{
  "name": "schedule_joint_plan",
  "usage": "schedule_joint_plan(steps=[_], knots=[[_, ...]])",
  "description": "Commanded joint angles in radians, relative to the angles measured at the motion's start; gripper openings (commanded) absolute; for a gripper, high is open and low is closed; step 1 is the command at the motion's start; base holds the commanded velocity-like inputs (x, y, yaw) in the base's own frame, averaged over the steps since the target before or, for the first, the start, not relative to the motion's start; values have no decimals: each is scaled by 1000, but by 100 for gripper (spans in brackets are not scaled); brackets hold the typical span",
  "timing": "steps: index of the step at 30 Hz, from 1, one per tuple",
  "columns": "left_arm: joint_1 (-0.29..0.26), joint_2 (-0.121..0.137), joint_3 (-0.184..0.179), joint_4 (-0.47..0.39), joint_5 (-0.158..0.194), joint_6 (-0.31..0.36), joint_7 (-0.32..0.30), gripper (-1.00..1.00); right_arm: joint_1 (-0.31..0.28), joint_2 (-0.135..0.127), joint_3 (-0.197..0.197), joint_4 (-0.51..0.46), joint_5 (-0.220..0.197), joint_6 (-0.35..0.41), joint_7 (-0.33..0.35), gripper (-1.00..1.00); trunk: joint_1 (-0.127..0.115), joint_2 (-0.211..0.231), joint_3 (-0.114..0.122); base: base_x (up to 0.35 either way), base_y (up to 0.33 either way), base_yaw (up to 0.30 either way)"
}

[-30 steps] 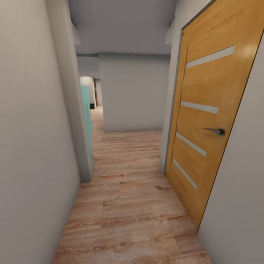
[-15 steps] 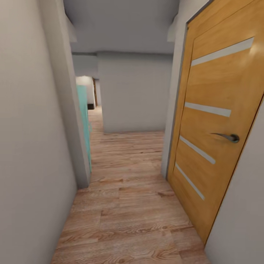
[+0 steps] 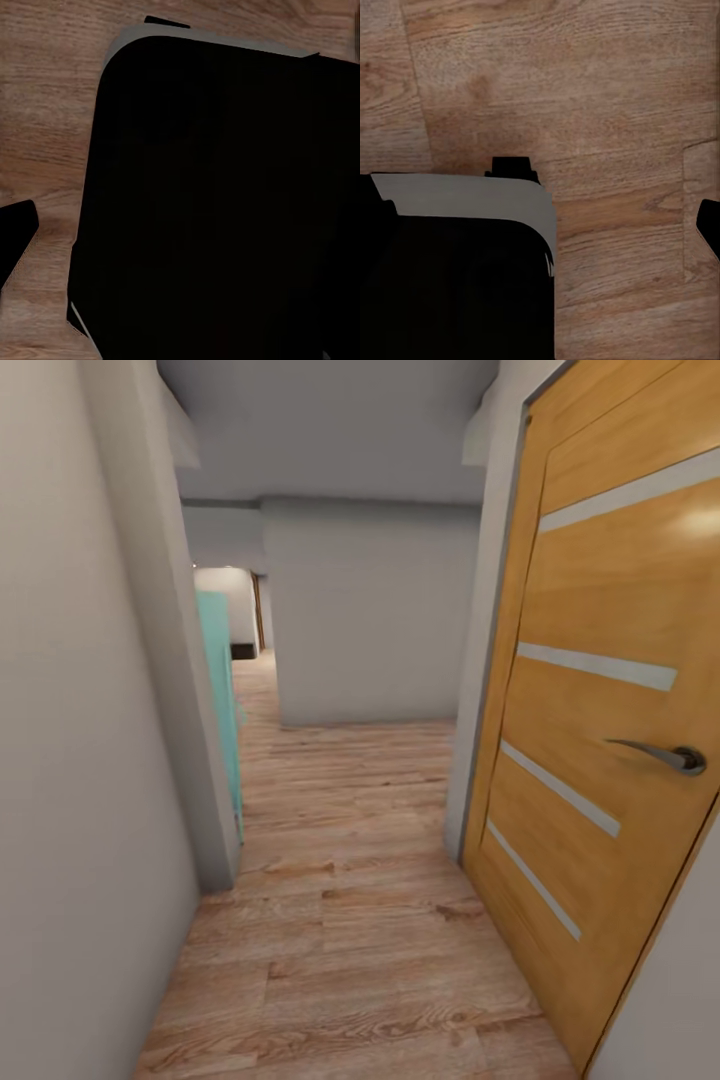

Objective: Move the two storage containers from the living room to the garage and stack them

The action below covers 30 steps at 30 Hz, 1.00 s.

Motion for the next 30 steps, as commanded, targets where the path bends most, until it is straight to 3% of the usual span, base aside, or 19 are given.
schedule_joint_plan(steps=[1, 15, 19, 22, 30], knots=[[1, 0, 6, -2, 6, -1, 1, 100, -1, 0, 5, 3, -1, -5, -2, 100, 1, 0, -1, 324, 0, 0], [1, 0, 7, -5, 7, -4, 2, 100, -1, -2, 7, 4, -1, -5, -4, 100, 1, 0, -1, 324, -44, 0], [1, -2, 7, -62, 16, 1, 4, 100, 0, 1, 7, 5, -2, -7, -3, 100, 1, 0, -1, 324, -73, 0], [1, 1, 6, -119, 20, 28, 7, 100, 1, 1, 6, 6, -3, -12, -3, 100, 1, 0, -1, 324, -81, 0], [1, 3, 6, -135, 21, 86, 7, 100, 1, 1, 6, 6, -2, -6, -2, 100, 1, 0, -1, 324, -85, 0]])
